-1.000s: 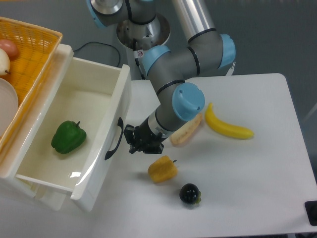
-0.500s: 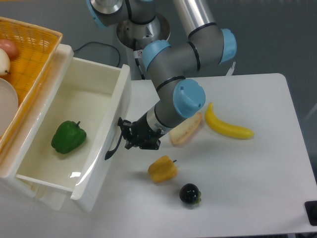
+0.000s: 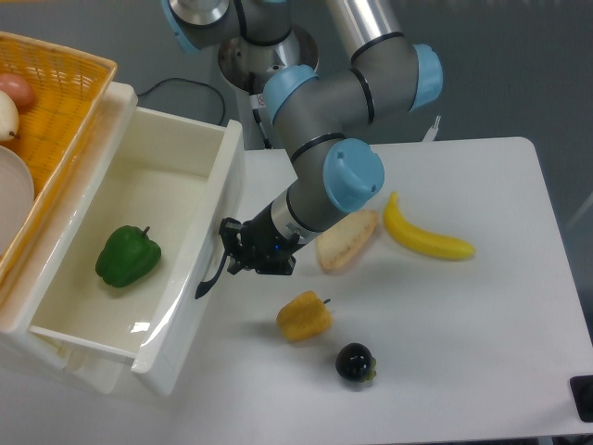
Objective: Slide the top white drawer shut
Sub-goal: 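Press the gripper against the drawer front beside the black handle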
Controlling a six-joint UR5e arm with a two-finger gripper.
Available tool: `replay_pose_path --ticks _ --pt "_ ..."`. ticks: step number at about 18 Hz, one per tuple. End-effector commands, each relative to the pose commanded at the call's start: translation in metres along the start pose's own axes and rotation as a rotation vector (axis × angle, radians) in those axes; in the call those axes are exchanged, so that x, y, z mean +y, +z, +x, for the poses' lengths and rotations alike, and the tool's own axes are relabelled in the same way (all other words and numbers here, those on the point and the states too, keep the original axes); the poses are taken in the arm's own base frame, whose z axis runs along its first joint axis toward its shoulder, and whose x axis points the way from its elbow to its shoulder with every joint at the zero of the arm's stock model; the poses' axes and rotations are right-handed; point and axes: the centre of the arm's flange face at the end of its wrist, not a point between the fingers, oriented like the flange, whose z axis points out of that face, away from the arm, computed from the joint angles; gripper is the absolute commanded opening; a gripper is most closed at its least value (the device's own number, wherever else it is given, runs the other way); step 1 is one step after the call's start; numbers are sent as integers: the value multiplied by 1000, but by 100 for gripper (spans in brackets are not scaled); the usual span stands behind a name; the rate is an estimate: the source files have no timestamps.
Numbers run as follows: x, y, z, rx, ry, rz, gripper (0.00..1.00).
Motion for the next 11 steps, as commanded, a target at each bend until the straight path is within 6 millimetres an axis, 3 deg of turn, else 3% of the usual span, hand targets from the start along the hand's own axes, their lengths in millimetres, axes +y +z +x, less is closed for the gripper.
replay_pose_path --ticks 11 --pt "3 -2 10 25 -11 -13 11"
